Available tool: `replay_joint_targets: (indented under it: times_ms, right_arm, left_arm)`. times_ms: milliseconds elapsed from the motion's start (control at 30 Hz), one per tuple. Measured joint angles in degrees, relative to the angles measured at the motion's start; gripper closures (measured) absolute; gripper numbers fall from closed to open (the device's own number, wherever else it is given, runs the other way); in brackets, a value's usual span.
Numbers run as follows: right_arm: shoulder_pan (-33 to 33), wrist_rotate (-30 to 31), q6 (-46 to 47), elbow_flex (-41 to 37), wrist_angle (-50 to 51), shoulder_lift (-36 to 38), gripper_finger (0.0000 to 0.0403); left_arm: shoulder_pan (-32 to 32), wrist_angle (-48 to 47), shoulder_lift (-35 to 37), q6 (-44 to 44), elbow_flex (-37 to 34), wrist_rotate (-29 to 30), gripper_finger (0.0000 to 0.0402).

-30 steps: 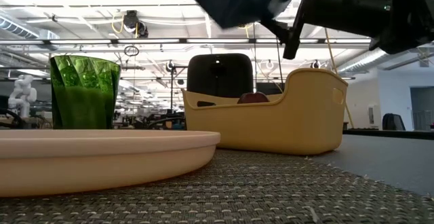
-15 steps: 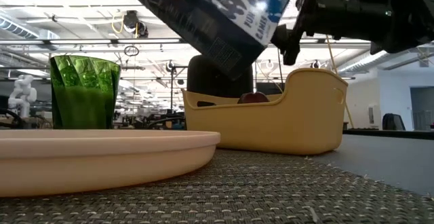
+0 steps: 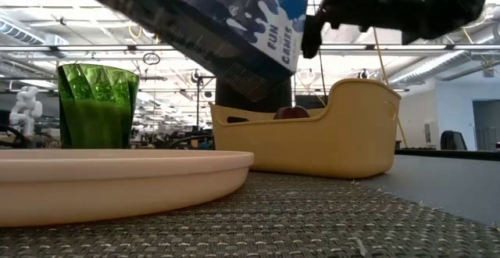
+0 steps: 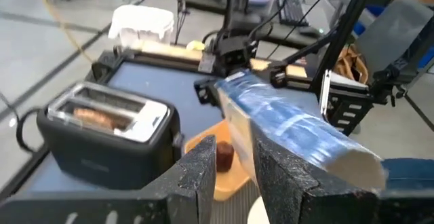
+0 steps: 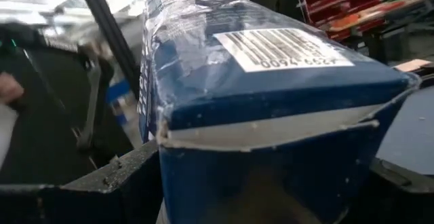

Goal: Arrange a breakfast setting
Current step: Pour the cereal from the blue cereal box into the red bowl

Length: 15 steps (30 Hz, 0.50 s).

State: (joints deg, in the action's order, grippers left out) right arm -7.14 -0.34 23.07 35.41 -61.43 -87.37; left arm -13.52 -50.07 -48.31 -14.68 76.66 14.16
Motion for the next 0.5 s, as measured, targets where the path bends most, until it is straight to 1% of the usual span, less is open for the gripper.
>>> replay_joint_targets:
  times_ms: [167, 500]
  right_arm:
    - [0.02, -1.13, -4.26, 4.42, 8.73, 0.00, 0.0090]
    - [0.02, -1.48, -8.38, 9.50, 15.66, 0.00, 0.0090]
  left_arm:
    - [0.00, -5.22, 0.00, -5.44, 0.00, 0.00, 0.0298]
    - [0.00, -12.28, 1.59, -12.09, -0.02, -0.03, 0.0298]
